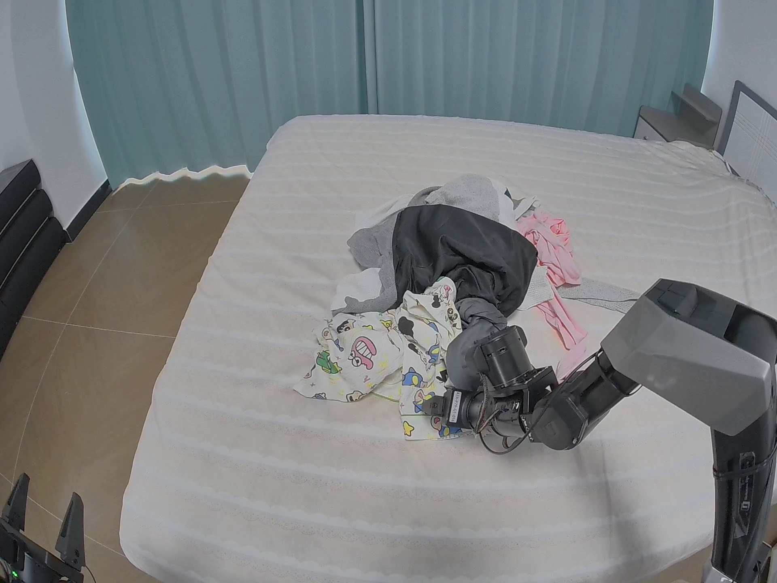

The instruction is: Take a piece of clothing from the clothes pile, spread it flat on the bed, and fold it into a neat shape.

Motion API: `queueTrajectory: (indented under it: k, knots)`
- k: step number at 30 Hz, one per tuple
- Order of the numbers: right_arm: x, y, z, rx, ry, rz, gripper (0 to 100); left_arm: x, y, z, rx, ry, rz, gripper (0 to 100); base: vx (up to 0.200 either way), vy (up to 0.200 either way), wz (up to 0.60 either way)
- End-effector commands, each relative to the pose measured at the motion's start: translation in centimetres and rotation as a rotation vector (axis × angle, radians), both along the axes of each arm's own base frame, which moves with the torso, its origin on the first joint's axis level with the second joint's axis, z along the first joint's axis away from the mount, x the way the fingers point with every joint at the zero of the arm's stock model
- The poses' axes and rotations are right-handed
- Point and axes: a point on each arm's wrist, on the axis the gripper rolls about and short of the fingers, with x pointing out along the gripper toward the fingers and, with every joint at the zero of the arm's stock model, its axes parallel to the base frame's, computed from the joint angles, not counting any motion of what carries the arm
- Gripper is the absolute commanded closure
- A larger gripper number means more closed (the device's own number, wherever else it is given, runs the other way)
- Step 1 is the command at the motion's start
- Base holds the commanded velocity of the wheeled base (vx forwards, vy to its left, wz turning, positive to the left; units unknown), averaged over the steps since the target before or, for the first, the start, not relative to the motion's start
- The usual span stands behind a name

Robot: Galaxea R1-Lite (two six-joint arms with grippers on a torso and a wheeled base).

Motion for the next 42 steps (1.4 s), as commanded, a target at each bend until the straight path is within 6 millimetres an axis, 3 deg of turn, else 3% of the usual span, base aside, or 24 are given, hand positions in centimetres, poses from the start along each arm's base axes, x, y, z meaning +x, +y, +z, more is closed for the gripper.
queueTrajectory:
  k: [1, 22, 23, 35, 42]
  knots:
    - [-0.4, 0.8, -1.4, -0.021, 0.025, 0.022, 0, 0.0, 0.0, -0.5, 0.0, -0.001, 0.001, 0, 0.0, 0.0, 0.0]
    - [1.5, 2.5, -3.5, -0.085, -0.04, -0.03, 0, 0.0, 0.0, -0.5, 0.0, -0.001, 0.001, 0, 0.0, 0.0, 0.0]
    - [1.4, 2.6, -3.5, -0.083, -0.041, -0.028, 100, 0.0, 0.0, -0.5, 0.0, -0.001, 0.001, 0, 0.0, 0.0, 0.0]
    - [0.3, 3.4, -3.2, -0.085, -0.033, 0.003, 100, 0.0, 0.0, -0.5, 0.0, -0.001, 0.001, 0, 0.0, 0.0, 0.0]
    - [-1.7, 2.6, -0.2, -0.044, -0.026, 0.044, 100, 0.0, 0.0, -0.5, 0.0, -0.001, 0.001, 0, 0.0, 0.0, 0.0]
